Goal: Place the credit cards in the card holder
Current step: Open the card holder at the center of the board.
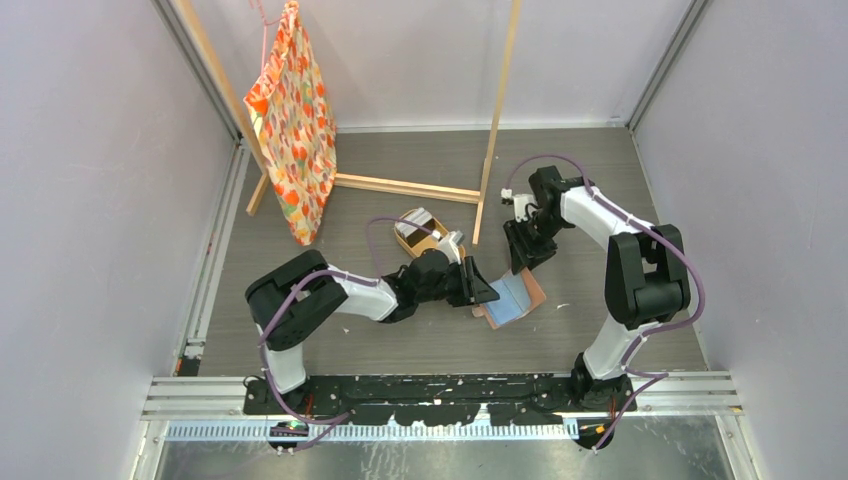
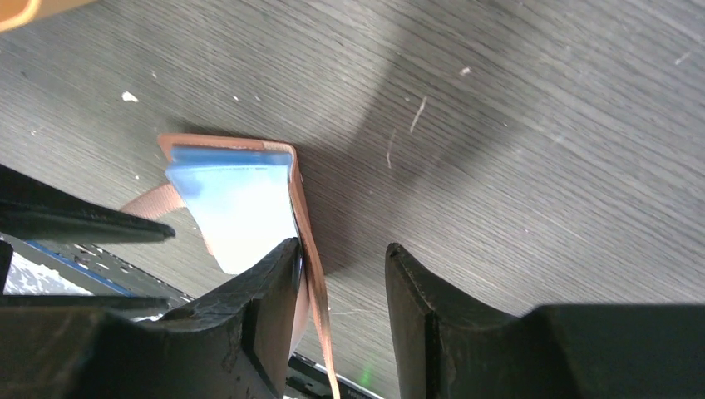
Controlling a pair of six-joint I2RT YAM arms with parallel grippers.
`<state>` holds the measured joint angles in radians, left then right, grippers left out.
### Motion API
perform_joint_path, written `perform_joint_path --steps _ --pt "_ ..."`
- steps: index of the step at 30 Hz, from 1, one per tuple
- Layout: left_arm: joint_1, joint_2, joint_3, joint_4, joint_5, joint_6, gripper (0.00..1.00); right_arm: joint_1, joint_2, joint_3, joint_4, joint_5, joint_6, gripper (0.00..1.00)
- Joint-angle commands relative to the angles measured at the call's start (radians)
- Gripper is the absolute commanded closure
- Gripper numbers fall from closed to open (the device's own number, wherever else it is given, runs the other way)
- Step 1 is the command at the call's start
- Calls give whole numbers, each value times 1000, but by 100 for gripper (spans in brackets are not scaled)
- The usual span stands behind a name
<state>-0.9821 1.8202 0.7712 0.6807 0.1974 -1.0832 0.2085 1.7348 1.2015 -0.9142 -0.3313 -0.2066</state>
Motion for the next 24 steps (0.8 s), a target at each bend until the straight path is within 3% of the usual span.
perform_joint_path --steps 1,6,12,19,24 --pt "-7 2 55 -151 -35 57 61 -4 -4 34 -46 48 -51 53" --pt "-9 10 73 -254 -80 83 61 -4 7 25 -62 92 -67 49" --pt "-9 17 89 -324 -121 108 62 -13 -21 7 -53 129 -76 37" --pt "-24 -72 53 -323 -147 165 62 -27 -47 -14 -43 169 -95 36" --pt "-57 -206 28 -344 -178 237 61 -33 -78 -7 -72 83 -132 36"
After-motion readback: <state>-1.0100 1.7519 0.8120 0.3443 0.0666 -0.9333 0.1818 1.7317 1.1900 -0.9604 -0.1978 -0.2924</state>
